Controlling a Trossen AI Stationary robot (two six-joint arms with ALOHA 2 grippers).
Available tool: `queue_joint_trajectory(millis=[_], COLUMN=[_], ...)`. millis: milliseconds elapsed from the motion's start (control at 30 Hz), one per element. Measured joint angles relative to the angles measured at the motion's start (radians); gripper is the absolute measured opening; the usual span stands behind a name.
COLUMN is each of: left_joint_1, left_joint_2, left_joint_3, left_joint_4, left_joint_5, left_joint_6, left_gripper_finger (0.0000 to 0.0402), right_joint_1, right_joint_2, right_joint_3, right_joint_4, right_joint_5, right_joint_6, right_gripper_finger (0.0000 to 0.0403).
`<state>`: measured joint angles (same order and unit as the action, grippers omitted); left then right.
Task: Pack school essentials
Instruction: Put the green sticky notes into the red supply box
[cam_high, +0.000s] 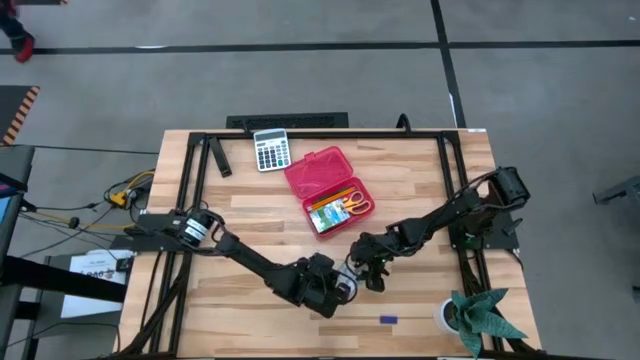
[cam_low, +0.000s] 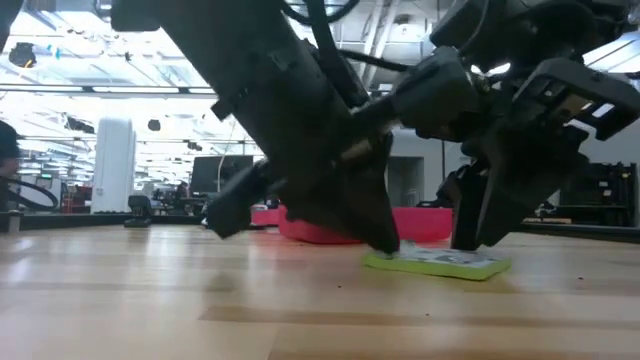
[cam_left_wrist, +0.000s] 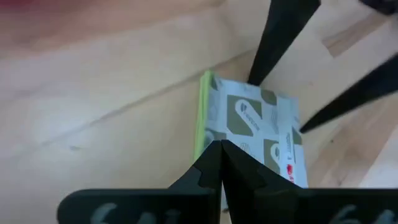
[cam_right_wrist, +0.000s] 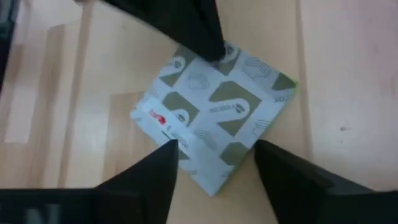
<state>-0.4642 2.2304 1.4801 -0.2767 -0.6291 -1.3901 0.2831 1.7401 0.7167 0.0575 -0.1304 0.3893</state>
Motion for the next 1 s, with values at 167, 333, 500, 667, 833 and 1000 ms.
queue_joint_trajectory(millis=[167, 333, 500, 667, 833, 1000], left_joint_1=[-0.001, 0.003, 0.014, 0.032, 0.047, 0.056], left_joint_2=[0.046, 0.070, 0.077, 0.077, 0.078, 0.064], left_joint_3=[0.007, 0.007, 0.007, 0.007, 0.005, 0.002], left_joint_4=[0.055, 0.110, 0.125, 0.137, 0.149, 0.151], left_joint_5=[0.027, 0.040, 0.043, 0.034, 0.031, 0.020], left_joint_6=[-0.038, -0.047, -0.054, -0.067, -0.080, -0.088], left_gripper_finger=[0.0000, 0.0000, 0.0000, 0.0000, 0.0000, 0.0000], right_joint_1=[0.012, 0.017, 0.017, 0.017, 0.016, 0.004], right_joint_2=[0.008, 0.010, 0.011, 0.011, 0.008, -0.011], right_joint_3=[0.000, 0.002, 0.001, 0.002, 0.002, 0.000], right_joint_4=[0.022, 0.041, 0.029, 0.005, 0.004, -0.009], right_joint_5=[0.012, 0.013, 0.013, 0.013, 0.004, -0.007], right_joint_6=[0.018, 0.021, 0.004, -0.002, -0.024, -0.034], right_gripper_finger=[0.0253, 0.0210, 0.0154, 0.0080, 0.0009, 0.0002])
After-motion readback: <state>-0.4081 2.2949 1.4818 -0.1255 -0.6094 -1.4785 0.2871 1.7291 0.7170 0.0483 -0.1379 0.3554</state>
